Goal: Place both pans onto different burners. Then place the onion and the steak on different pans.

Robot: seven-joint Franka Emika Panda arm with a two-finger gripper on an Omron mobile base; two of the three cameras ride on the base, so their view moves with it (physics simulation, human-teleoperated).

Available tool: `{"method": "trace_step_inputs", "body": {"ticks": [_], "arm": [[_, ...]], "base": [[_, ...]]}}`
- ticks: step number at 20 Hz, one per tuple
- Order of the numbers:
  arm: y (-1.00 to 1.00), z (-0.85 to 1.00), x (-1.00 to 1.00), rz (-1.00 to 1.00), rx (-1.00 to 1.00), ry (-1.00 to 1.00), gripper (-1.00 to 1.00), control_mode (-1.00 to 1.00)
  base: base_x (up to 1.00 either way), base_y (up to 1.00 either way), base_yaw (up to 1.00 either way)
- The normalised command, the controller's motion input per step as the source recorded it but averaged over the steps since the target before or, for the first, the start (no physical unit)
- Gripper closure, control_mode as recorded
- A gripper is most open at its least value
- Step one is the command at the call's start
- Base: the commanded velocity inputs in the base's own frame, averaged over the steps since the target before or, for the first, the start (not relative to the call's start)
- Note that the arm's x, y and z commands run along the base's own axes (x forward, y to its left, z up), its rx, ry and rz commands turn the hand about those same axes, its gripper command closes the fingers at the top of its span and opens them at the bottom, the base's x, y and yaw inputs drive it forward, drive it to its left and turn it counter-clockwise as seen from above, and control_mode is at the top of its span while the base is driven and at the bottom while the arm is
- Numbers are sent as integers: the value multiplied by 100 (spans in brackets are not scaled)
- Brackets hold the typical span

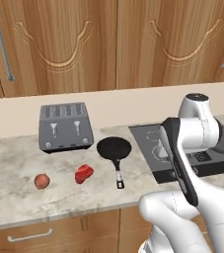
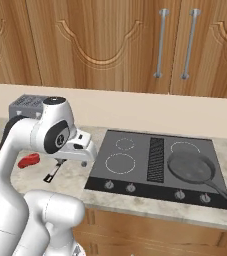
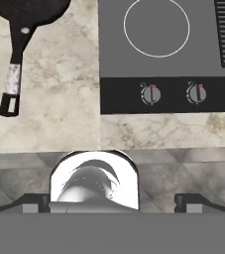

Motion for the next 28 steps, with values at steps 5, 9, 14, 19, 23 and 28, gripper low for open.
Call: {"method": "trace_step_inputs", "body": {"ticks": [5,9,14,19,23,28], "arm": [[0,0,0,0,0,0,-100,100],[0,0,0,0,0,0,-100,100],[0,0,0,0,0,0,-100,100],[0,0,0,0,0,0,-100,100],[0,0,0,0,0,0,-100,100],[0,0,0,0,0,0,-100,100]], "base": [[0,24,0],[1,28,0],[19,10,0],[30,1,0],[37,0,0],[38,0,0]]}}
